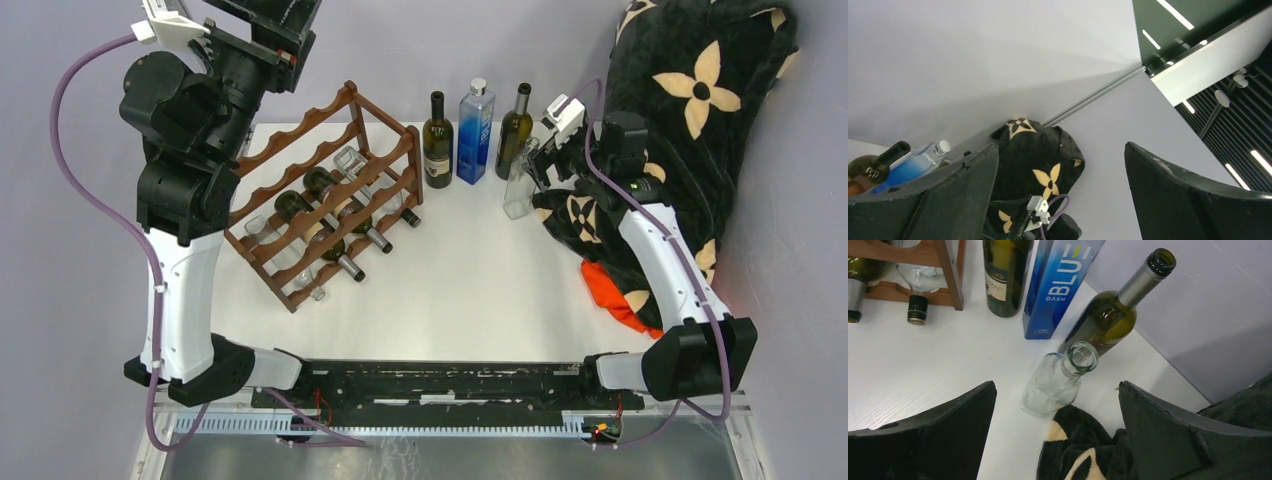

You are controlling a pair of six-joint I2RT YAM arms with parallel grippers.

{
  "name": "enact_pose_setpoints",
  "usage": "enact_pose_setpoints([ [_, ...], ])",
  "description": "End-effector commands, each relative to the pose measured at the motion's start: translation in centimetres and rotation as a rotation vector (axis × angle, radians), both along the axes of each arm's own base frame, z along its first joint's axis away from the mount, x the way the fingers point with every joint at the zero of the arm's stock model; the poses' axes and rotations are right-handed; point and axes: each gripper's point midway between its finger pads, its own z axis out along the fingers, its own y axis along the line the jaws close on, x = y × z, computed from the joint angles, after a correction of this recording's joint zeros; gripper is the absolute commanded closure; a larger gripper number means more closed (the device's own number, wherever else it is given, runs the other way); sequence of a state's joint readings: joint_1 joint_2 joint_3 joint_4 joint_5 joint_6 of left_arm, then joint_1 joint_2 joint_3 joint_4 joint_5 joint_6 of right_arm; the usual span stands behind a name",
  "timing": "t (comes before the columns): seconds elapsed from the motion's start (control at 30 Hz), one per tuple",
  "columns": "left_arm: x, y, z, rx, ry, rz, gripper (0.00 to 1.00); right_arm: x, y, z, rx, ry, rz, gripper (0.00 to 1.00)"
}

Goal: Put the wine bottle on the wine rack
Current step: Pick up the wine bottle from the center of the board.

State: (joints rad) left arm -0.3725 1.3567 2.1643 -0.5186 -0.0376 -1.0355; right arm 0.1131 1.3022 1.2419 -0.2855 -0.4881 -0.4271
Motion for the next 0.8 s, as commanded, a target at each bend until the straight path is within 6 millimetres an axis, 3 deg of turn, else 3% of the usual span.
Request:
enact_pose_setpoints([
  [0.0, 0.5, 0.0, 2.0, -0.072, -0.021, 0.001, 0.00, 2.3, -0.4, 3.7, 0.032, -0.085, -0.031, 0.02],
  [0.27, 1.5, -2.3, 2.5, -0.013, -0.110, -0.085, 0.00, 3.8, -0.8, 4.7, 0.028, -0.114, -0.036, 0.02],
  [0.37, 1.3, -2.6, 1.8, 0.079, -0.179, -0.082, 0.00, 4.7, -1.1, 6.2, 0.022, -0.138, -0.040, 0.02],
  [0.47, 0.7, -3.0, 0.4, 0.196, -0.265, -0.087, 0.00, 5.7, -1.4, 7.4, 0.007, -0.138, -0.045, 0.02],
  [0.63, -0.2, -4.1, -2.9, 0.382, -0.340, -0.140, 0.00, 6.7, -1.2, 7.5, 0.006, -0.078, -0.019, 0.02],
  [0.77, 0.1, -3.4, -6.5, 0.438, -0.282, -0.107, 0.00, 5.9, 0.5, 5.7, 0.046, 0.023, 0.066, 0.02],
])
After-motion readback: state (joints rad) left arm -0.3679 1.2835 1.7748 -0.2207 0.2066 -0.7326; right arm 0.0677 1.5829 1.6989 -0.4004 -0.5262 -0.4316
